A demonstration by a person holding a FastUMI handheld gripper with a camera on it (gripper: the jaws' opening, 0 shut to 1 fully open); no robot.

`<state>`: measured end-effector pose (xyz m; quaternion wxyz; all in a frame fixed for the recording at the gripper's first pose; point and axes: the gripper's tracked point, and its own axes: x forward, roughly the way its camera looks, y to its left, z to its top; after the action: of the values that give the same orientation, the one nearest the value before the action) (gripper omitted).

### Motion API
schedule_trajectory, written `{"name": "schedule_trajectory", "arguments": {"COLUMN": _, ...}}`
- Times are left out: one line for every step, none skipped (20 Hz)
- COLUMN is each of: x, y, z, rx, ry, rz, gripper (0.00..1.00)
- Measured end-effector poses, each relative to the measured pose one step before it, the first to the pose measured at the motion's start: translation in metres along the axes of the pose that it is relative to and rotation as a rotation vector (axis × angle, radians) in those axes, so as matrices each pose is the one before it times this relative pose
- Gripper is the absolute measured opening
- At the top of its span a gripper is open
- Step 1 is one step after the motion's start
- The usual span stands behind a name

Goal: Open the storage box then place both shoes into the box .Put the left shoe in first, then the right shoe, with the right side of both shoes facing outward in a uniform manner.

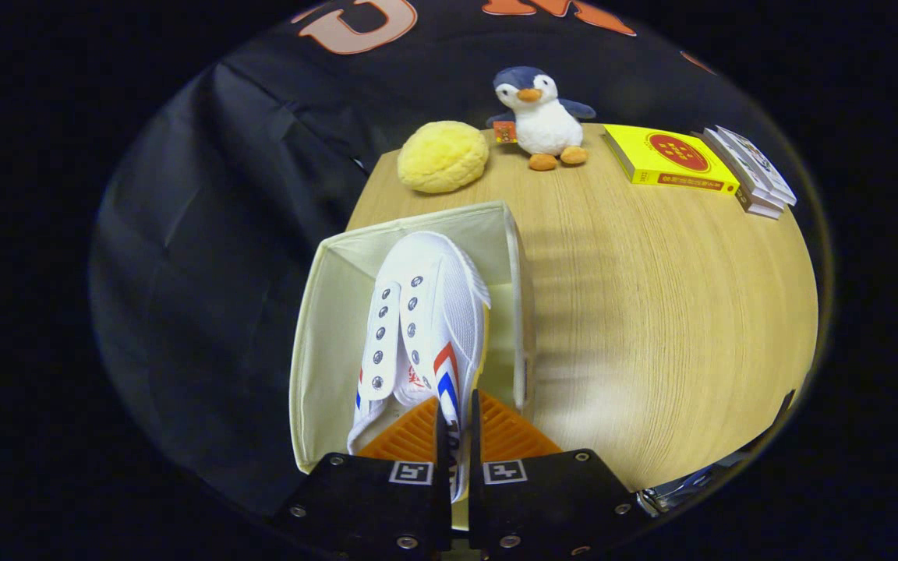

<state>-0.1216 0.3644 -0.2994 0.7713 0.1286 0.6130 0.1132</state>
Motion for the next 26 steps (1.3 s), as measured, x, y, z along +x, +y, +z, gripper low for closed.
{"name": "schedule_trajectory", "arguments": {"x": 0.00376, "y": 0.00351, "z": 0.00191, "rx": -0.01358, "ry": -0.00061, "rz": -0.01219, "gripper": 0.09}}
{"name": "schedule_trajectory", "arguments": {"x": 0.00216, "y": 0.00029, "z": 0.00182, "rx": -0.01659, "ry": -0.00498, "rz": -0.02305, "gripper": 0.09}}
{"name": "schedule_trajectory", "arguments": {"x": 0.00342, "y": -0.00209, "z": -0.0051, "rx": -0.00994, "ry": 0.01259, "rz": -0.03115, "gripper": 0.09}}
{"name": "schedule_trajectory", "arguments": {"x": 0.00419, "y": -0.00301, "z": -0.00868, "rx": 0.00447, "ry": 0.03475, "rz": -0.02982, "gripper": 0.09}}
{"name": "schedule_trajectory", "arguments": {"x": 0.00426, "y": 0.00126, "z": -0.01, "rx": 0.00796, "ry": 0.03233, "rz": -0.01308, "gripper": 0.09}}
{"name": "schedule_trajectory", "arguments": {"x": 0.00351, "y": 0.00356, "z": -0.00102, "rx": 0.00088, "ry": 0.00241, "rz": 0.0079, "gripper": 0.09}}
{"name": "schedule_trajectory", "arguments": {"x": 0.00357, "y": 0.00152, "z": 0.00358, "rx": -0.0192, "ry": -0.01251, "rz": 0.0044, "gripper": 0.09}}
{"name": "schedule_trajectory", "arguments": {"x": 0.00235, "y": -0.00225, "z": 0.00121, "rx": -0.02632, "ry": -0.01173, "rz": -0.01244, "gripper": 0.09}}
{"name": "schedule_trajectory", "arguments": {"x": 0.00023, "y": -0.00011, "z": -0.00328, "rx": -0.01441, "ry": 0.00329, "rz": -0.00666, "gripper": 0.09}}
{"name": "schedule_trajectory", "arguments": {"x": 0.00003, "y": 0.00209, "z": -0.0014, "rx": -0.01179, "ry": 0.01103, "rz": 0.00826, "gripper": 0.1}}
{"name": "schedule_trajectory", "arguments": {"x": 0.00011, "y": 0.0031, "z": -0.00218, "rx": -0.01235, "ry": 0.01958, "rz": 0.02061, "gripper": 0.12}}
{"name": "schedule_trajectory", "arguments": {"x": -0.00353, "y": 0.00585, "z": -0.002, "rx": -0.00388, "ry": 0.0162, "rz": 0.035, "gripper": 0.15}}
{"name": "schedule_trajectory", "arguments": {"x": -0.00677, "y": 0.00671, "z": -0.00193, "rx": 0.00995, "ry": 0.00544, "rz": 0.03722, "gripper": 0.23}}
{"name": "schedule_trajectory", "arguments": {"x": -0.00837, "y": 0.00329, "z": 0.00267, "rx": 0.00638, "ry": -0.01281, "rz": 0.03179, "gripper": 0.27}}
{"name": "schedule_trajectory", "arguments": {"x": -0.00495, "y": -0.00195, "z": 0.0067, "rx": -0.01038, "ry": -0.01899, "rz": 0.02746, "gripper": 0.29}}
{"name": "schedule_trajectory", "arguments": {"x": -0.0059, "y": -0.0056, "z": 0.00377, "rx": -0.02709, "ry": -0.00985, "rz": 0.01065, "gripper": 0.3}}
{"name": "schedule_trajectory", "arguments": {"x": -0.00534, "y": -0.00162, "z": 0.00064, "rx": -0.01504, "ry": -0.01074, "rz": 0.02542, "gripper": 0.3}}
{"name": "schedule_trajectory", "arguments": {"x": -0.00585, "y": -0.00006, "z": 0.0005, "rx": -0.00556, "ry": -0.01152, "rz": 0.02742, "gripper": 0.3}}
{"name": "schedule_trajectory", "arguments": {"x": -0.00917, "y": 0.00033, "z": 0.00048, "rx": -0.0014, "ry": -0.0158, "rz": 0.02363, "gripper": 0.3}}
{"name": "schedule_trajectory", "arguments": {"x": -0.00851, "y": -0.00144, "z": 0.00261, "rx": -0.00668, "ry": -0.02291, "rz": 0.01998, "gripper": 0.31}}
{"name": "schedule_trajectory", "arguments": {"x": -0.00858, "y": -0.00398, "z": 0.004, "rx": -0.00423, "ry": -0.02718, "rz": 0.01277, "gripper": 0.35}}
{"name": "schedule_trajectory", "arguments": {"x": -0.0094, "y": -0.00404, "z": 0.00402, "rx": -0.00125, "ry": -0.03183, "rz": 0.01364, "gripper": 0.37}}
{"name": "schedule_trajectory", "arguments": {"x": -0.00807, "y": -0.00566, "z": 0.00155, "rx": 0.00314, "ry": -0.02393, "rz": 0.00701, "gripper": 0.42}}
{"name": "schedule_trajectory", "arguments": {"x": -0.00798, "y": -0.00735, "z": 0.00159, "rx": 0.00205, "ry": -0.02457, "rz": 0.00416, "gripper": 0.47}}
{"name": "schedule_trajectory", "arguments": {"x": -0.00841, "y": -0.00906, "z": 0.0025, "rx": 0.00274, "ry": -0.03039, "rz": -0.00251, "gripper": 0.57}}
{"name": "schedule_trajectory", "arguments": {"x": -0.00908, "y": -0.00905, "z": 0.0055, "rx": 0.0039, "ry": -0.03786, "rz": -0.00607, "gripper": 0.62}}
